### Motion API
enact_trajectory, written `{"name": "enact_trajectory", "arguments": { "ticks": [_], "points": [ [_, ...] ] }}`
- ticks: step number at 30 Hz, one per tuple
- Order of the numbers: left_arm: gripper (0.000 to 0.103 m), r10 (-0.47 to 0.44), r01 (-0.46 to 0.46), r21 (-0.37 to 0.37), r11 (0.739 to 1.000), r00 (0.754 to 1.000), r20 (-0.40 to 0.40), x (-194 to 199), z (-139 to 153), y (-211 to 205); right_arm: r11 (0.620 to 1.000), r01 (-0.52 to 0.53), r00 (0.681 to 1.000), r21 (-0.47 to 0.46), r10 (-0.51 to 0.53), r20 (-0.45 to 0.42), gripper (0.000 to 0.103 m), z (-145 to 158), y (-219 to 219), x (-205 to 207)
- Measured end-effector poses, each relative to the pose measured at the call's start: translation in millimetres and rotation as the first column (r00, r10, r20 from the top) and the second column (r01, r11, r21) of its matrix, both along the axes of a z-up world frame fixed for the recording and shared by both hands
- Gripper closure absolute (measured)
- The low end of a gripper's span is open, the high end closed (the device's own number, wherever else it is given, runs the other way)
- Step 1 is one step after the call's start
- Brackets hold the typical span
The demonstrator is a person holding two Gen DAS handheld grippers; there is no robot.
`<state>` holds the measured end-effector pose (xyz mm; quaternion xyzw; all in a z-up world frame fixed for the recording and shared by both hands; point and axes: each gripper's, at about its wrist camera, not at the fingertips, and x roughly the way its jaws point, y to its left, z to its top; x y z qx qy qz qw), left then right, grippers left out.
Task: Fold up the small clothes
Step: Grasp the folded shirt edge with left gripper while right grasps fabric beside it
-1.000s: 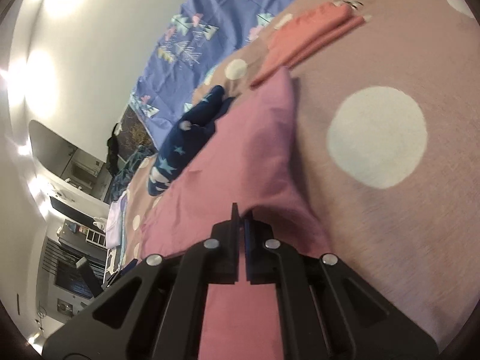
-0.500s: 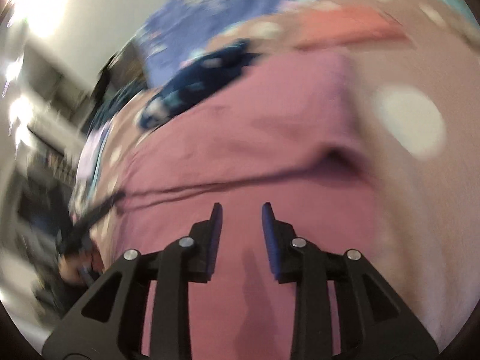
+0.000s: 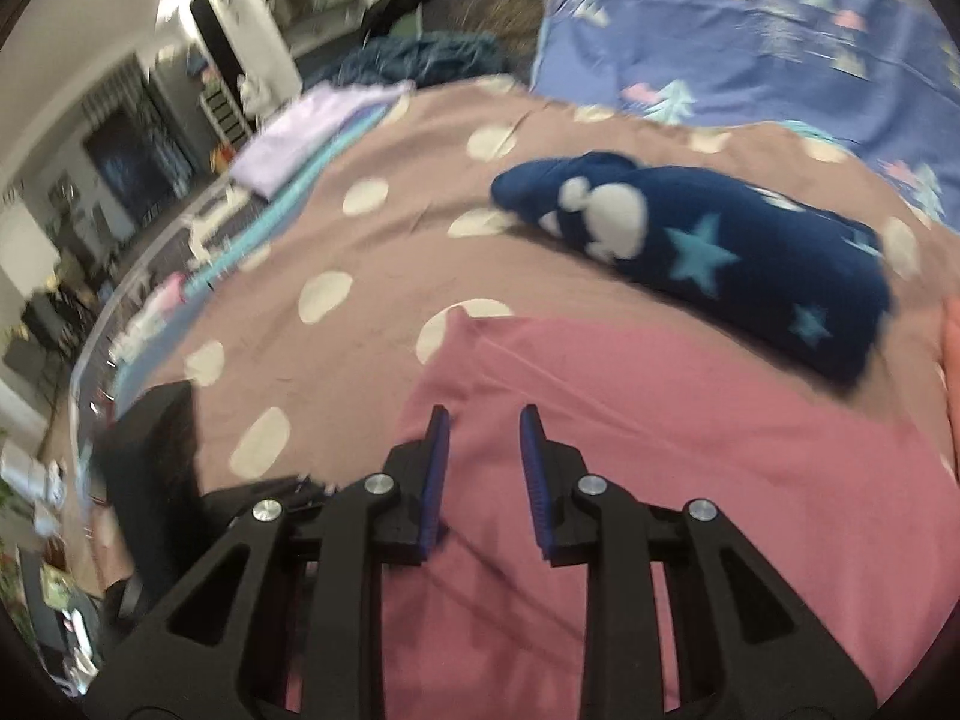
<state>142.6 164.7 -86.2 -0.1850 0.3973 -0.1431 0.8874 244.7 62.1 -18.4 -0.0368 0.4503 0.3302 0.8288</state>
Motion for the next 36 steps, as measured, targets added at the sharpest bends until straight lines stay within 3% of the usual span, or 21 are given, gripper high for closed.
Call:
{"name": "enact_trajectory", "arguments": {
  "ticks": [5, 6, 7, 8, 9, 10, 12, 16, 18, 19, 21, 23, 25, 27, 29, 31, 33, 34, 36],
  "points": [
    [0.062, -0.004, 0.004, -0.045, 0.999, 1.000, -0.001, 2, -4, 5, 0.989, -0.029, 0.999, -0.142, 0.025, -0.032, 0.073, -34, 51, 18],
    [0.067, -0.004, 0.004, -0.048, 0.999, 1.000, 0.002, 2, -4, 5, 0.984, -0.033, 0.999, -0.175, 0.028, -0.031, 0.074, -40, 59, 20],
    [0.084, -0.003, 0.003, -0.047, 0.999, 1.000, 0.002, 3, -4, 5, 0.974, -0.034, 0.999, -0.223, 0.027, -0.034, 0.074, -49, 66, 23],
    [0.096, -0.005, 0.005, -0.047, 0.999, 1.000, -0.005, 3, -5, 6, 0.968, -0.032, 0.999, -0.249, 0.023, -0.039, 0.091, -56, 68, 25],
    [0.102, -0.002, 0.001, -0.040, 0.999, 1.000, -0.020, 5, -7, 5, 0.966, -0.018, 1.000, -0.258, 0.011, -0.028, 0.099, -59, 67, 27],
    [0.102, 0.003, -0.003, -0.030, 1.000, 1.000, -0.018, 4, -6, 5, 0.972, -0.009, 1.000, -0.236, 0.004, -0.021, 0.099, -56, 64, 27],
    [0.102, 0.010, -0.010, 0.029, 1.000, 1.000, 0.010, -1, 7, 1, 0.989, 0.011, 1.000, -0.148, -0.014, -0.017, 0.101, -43, 53, 25],
    [0.103, -0.011, 0.009, 0.067, 0.998, 0.999, 0.041, -14, 36, -5, 1.000, -0.024, 0.999, -0.001, 0.024, 0.021, 0.103, -14, 43, 20],
    [0.103, -0.029, 0.025, 0.137, 0.990, 0.999, 0.026, -18, 39, -9, 0.997, -0.077, 0.997, 0.002, 0.077, -0.022, 0.102, -18, 48, 24],
    [0.103, -0.032, 0.031, 0.171, 0.985, 0.999, 0.003, -18, 36, -10, 0.995, -0.084, 0.995, -0.046, 0.082, -0.049, 0.100, -25, 52, 27],
    [0.100, -0.010, 0.016, 0.207, 0.978, 1.000, -0.027, -15, 32, -4, 0.995, -0.047, 0.999, -0.086, 0.046, -0.016, 0.092, -28, 52, 29],
    [0.088, 0.023, -0.015, 0.191, 0.982, 0.999, -0.041, -14, 27, 9, 0.997, -0.048, 0.999, -0.057, 0.047, -0.021, 0.089, -27, 51, 30],
    [0.069, 0.036, -0.026, 0.163, 0.986, 0.998, -0.058, -13, 22, 19, 0.997, -0.051, 0.998, -0.054, 0.050, -0.026, 0.081, -26, 54, 34],
    [0.065, 0.050, -0.039, 0.159, 0.986, 0.997, -0.067, -11, 17, 24, 0.996, -0.058, 0.998, -0.067, 0.056, -0.027, 0.062, -26, 61, 38],
    [0.065, 0.045, -0.035, 0.135, 0.990, 0.996, -0.076, -9, 10, 25, 0.996, -0.059, 0.998, -0.067, 0.057, -0.039, 0.056, -29, 70, 44],
    [0.067, 0.048, -0.034, 0.153, 0.988, 0.995, -0.087, -5, 0, 24, 0.996, -0.067, 0.997, -0.052, 0.064, -0.049, 0.058, -35, 80, 49],
    [0.069, 0.042, -0.027, 0.189, 0.982, 0.996, -0.076, -6, -2, 22, 0.991, -0.067, 0.997, -0.117, 0.062, -0.044, 0.095, -50, 92, 53],
    [0.069, 0.042, -0.025, 0.218, 0.976, 0.996, -0.078, -7, 1, 20, 0.974, -0.036, 0.999, -0.224, 0.030, -0.030, 0.095, -63, 99, 57],
    [0.069, 0.052, -0.029, 0.260, 0.965, 0.995, -0.082, -10, 5, 19, 0.981, -0.012, 1.000, -0.194, 0.007, -0.023, 0.086, -62, 91, 59]
  ]
}}
